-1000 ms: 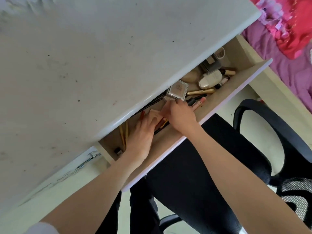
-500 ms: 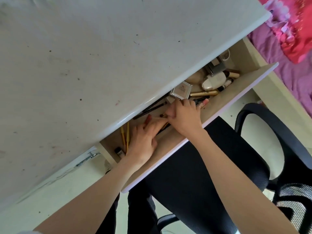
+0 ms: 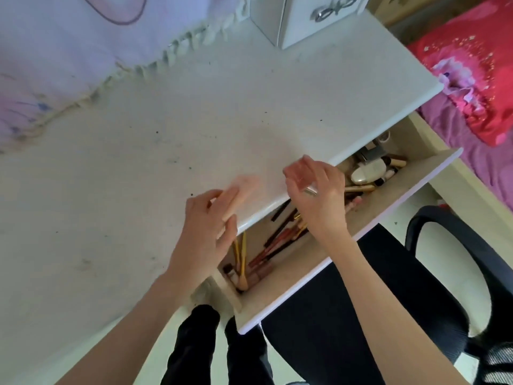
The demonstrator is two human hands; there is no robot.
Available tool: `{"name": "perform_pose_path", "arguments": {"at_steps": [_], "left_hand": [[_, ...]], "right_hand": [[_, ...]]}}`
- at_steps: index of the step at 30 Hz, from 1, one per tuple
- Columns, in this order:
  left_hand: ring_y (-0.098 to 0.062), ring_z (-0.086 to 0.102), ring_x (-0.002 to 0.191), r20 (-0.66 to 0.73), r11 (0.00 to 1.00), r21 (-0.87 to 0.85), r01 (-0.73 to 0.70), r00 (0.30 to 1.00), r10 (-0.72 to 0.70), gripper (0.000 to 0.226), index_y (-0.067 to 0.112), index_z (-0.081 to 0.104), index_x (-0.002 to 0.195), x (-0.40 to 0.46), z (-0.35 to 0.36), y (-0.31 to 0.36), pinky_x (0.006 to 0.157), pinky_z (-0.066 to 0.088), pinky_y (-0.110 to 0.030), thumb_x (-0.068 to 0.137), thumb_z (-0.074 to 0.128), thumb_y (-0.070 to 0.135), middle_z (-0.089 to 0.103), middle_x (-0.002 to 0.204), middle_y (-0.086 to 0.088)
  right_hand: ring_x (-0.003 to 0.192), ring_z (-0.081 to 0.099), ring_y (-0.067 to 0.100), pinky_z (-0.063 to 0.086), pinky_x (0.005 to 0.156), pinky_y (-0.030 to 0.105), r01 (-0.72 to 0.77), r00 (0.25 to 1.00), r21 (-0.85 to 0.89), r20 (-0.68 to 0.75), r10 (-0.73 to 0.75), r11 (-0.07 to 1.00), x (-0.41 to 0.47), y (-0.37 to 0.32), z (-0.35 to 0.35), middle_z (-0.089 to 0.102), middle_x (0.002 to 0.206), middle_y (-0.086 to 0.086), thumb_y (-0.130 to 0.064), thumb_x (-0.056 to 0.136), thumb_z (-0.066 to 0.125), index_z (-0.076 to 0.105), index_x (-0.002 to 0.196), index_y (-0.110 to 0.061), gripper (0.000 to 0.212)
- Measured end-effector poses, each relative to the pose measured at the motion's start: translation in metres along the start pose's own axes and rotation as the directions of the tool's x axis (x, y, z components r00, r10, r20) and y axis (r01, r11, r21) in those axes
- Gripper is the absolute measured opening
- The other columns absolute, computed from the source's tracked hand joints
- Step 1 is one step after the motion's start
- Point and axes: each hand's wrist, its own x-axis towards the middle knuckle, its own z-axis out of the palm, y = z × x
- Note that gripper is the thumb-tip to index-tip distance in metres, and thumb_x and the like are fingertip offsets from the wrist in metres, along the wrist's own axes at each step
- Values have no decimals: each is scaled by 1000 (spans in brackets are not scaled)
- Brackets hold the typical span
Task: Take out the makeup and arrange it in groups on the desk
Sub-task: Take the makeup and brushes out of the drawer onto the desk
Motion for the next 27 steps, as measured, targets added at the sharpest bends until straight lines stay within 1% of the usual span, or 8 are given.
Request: {"name": "perform_pose_path", "arguments": {"at_steps": [2,4,8,11,14,21,25,27], "left_hand": [[-33,49,93,-56,989,105,101,994,-96,41,21,40,130,15,-11,-30,83,36,-29,89,36,20,51,115,-15],[-37,47,99,-123,965,174,195,977,-176,42,18,42,131,29,-20,-57,88,30,-31,89,40,16,47,121,-19],[-41,41,101,-200,933,215,288,948,-246,43,17,48,132,64,-36,-95,92,36,-48,89,49,11,42,123,-24],[-42,43,99,-234,927,211,312,936,-261,40,18,53,127,95,-42,-111,89,36,-47,87,52,11,43,119,-26],[-40,41,105,-234,922,208,328,932,-279,39,20,52,127,122,-45,-119,87,33,-45,89,53,14,42,122,-23],[-33,38,116,-141,901,332,278,959,-245,46,26,37,137,168,-57,-126,94,29,-43,92,45,23,36,136,-13],[-29,31,132,-60,937,235,258,966,-251,56,21,24,145,144,-64,-132,103,27,-46,93,44,28,26,149,-9],[-29,28,136,-76,938,225,263,965,-252,56,14,25,144,105,-70,-143,107,26,-46,93,44,25,26,150,-13]], "right_hand": [[96,55,33,33,86,26,83,996,-80,-10,-84,993,14,-13,29,62,104,17,-36,80,62,62,114,-4,46],[90,58,35,43,80,34,135,990,-147,-11,-138,980,27,-27,59,63,100,16,-30,76,69,65,108,-6,40],[91,57,33,43,75,37,196,981,-236,57,-188,952,43,-52,101,62,103,10,-29,74,72,64,109,-13,39],[99,53,30,43,82,39,223,974,-224,77,-211,949,54,-64,121,61,107,9,-29,79,67,61,112,-12,38],[104,42,21,40,88,36,241,970,-214,60,-234,947,59,-66,132,58,111,8,-29,83,63,59,117,-10,39],[107,41,22,40,90,36,273,962,-257,86,-259,927,58,-66,129,56,116,9,-29,83,55,57,121,-9,43],[107,40,24,40,91,37,275,960,-262,125,-250,925,58,-69,128,55,118,11,-23,76,50,56,123,-8,49],[107,41,24,41,90,38,282,958,-267,126,-257,922,57,-71,128,55,117,11,-23,77,51,55,123,-8,48]]}}
